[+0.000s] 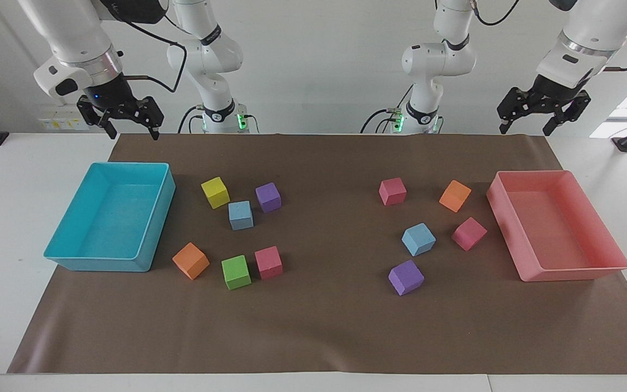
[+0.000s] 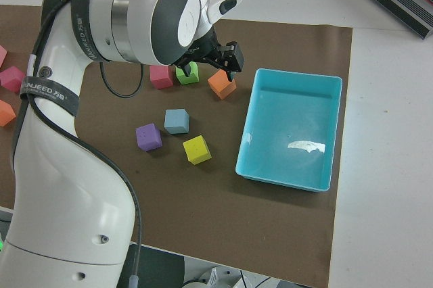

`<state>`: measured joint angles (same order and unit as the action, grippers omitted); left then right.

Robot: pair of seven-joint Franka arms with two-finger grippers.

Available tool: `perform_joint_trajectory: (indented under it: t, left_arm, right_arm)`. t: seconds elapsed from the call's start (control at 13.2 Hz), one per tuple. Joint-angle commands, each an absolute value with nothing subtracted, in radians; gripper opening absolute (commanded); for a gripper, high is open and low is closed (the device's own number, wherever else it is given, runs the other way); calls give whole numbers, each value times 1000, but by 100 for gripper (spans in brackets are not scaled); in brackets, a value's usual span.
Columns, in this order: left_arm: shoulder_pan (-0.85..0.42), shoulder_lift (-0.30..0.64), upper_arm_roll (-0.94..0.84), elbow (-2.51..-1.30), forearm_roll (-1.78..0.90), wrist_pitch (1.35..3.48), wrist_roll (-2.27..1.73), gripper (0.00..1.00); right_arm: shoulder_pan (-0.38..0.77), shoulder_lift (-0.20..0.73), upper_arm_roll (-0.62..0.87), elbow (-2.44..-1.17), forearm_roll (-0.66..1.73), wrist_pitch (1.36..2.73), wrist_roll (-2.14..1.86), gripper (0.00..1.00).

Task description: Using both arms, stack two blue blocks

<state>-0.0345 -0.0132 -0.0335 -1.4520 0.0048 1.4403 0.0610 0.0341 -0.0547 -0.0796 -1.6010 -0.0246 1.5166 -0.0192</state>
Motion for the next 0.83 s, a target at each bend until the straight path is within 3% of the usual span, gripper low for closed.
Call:
perform_joint_trajectory:
  t: [0.0,0.76]
  left_arm:
    - [-51,-37,-29,-1483,3,1430,69,100]
    - [-49,-35,-32,-1483,0,1440,63,100]
  right_arm:
    - [35,-81,-77,-1635,-43,1540,-37,100]
    - [34,-81,-80,-1635,-21,1534,17,100]
